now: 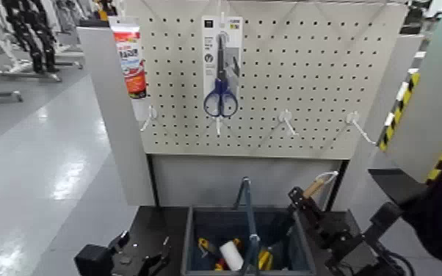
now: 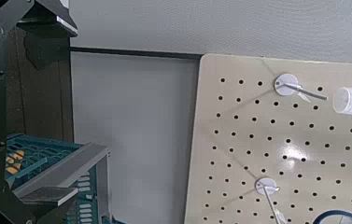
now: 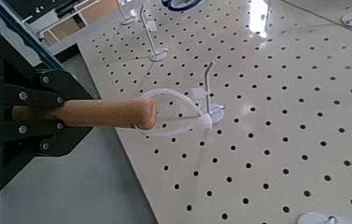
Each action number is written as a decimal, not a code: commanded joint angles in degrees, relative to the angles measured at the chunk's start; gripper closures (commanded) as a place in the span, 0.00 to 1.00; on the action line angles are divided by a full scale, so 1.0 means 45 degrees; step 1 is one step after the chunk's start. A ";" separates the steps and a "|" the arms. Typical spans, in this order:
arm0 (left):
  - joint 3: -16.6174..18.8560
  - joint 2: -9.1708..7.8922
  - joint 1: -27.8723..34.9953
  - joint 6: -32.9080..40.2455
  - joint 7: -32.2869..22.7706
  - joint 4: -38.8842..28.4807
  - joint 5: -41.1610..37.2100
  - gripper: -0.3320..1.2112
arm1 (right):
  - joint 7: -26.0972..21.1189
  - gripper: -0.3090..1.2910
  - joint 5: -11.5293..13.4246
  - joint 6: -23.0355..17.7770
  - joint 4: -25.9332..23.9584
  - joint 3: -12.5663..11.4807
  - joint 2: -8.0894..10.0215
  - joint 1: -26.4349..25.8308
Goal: Put the tool with the wooden handle into the crate.
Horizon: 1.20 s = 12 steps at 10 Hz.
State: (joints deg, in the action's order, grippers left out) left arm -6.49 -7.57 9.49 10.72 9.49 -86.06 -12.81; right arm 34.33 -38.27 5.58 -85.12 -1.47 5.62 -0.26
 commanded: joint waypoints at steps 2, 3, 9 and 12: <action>0.0016 -0.0017 0.0000 0.0000 0.0000 -0.0017 -0.0025 0.29 | -0.0422 0.93 0.0087 0.0616 -0.0029 0.0287 -0.0039 -0.0060; 0.0016 -0.0017 0.0000 0.0000 0.0000 -0.0017 -0.0044 0.29 | -0.0559 0.93 0.0087 0.0733 -0.0009 0.0385 -0.0039 -0.0060; 0.0035 -0.0017 0.0020 0.0019 0.0000 -0.0017 -0.0083 0.29 | -0.0832 0.50 0.0107 0.1222 -0.0166 0.0463 -0.0039 -0.0060; 0.0016 -0.0017 0.0020 0.0019 0.0000 0.0003 -0.0083 0.29 | -0.0852 0.24 0.0556 0.1300 -0.0615 -0.0045 -0.0019 0.0058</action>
State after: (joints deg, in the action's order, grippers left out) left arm -6.39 -7.65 9.58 10.81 9.49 -86.13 -13.17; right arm 30.44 -36.09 11.37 -87.54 -1.28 5.54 -0.15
